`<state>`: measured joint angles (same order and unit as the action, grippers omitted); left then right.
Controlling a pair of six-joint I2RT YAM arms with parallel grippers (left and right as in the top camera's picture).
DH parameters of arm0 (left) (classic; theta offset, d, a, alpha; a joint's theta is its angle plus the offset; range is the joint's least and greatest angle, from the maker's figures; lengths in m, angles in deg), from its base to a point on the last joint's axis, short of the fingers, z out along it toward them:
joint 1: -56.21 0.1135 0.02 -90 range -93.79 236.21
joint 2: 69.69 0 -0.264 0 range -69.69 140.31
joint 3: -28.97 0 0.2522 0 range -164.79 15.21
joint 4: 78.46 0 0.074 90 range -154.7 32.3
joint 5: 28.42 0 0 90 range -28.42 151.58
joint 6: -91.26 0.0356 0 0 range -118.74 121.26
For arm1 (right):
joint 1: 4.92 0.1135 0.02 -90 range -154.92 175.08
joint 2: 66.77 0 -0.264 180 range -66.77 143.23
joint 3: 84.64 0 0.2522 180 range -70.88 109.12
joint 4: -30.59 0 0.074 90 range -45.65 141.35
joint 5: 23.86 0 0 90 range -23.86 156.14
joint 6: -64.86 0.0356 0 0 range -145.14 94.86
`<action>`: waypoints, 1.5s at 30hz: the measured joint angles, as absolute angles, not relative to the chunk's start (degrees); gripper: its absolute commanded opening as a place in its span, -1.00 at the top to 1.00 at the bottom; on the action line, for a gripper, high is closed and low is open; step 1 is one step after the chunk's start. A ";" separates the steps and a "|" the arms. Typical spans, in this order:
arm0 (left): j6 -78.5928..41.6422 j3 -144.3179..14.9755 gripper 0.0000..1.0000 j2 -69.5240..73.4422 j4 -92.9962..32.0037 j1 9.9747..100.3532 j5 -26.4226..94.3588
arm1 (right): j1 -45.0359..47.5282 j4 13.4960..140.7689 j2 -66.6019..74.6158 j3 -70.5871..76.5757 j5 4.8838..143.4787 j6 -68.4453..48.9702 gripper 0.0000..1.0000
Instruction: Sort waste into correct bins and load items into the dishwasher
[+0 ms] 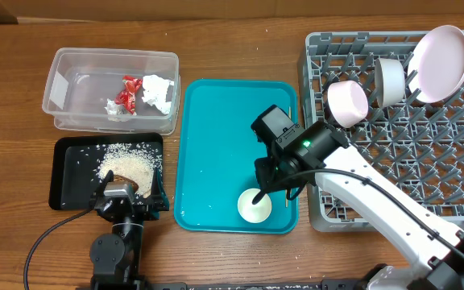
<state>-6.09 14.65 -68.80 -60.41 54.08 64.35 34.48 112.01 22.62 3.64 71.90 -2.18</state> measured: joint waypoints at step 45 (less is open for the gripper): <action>-33.15 14.69 -1.00 -68.80 -62.09 54.08 42.03 | 19.31 88.92 44.54 1.76 70.24 -1.19 0.19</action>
<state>-33.15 14.69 -68.80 -62.09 54.08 42.03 19.31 88.92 44.54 1.76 70.24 -1.19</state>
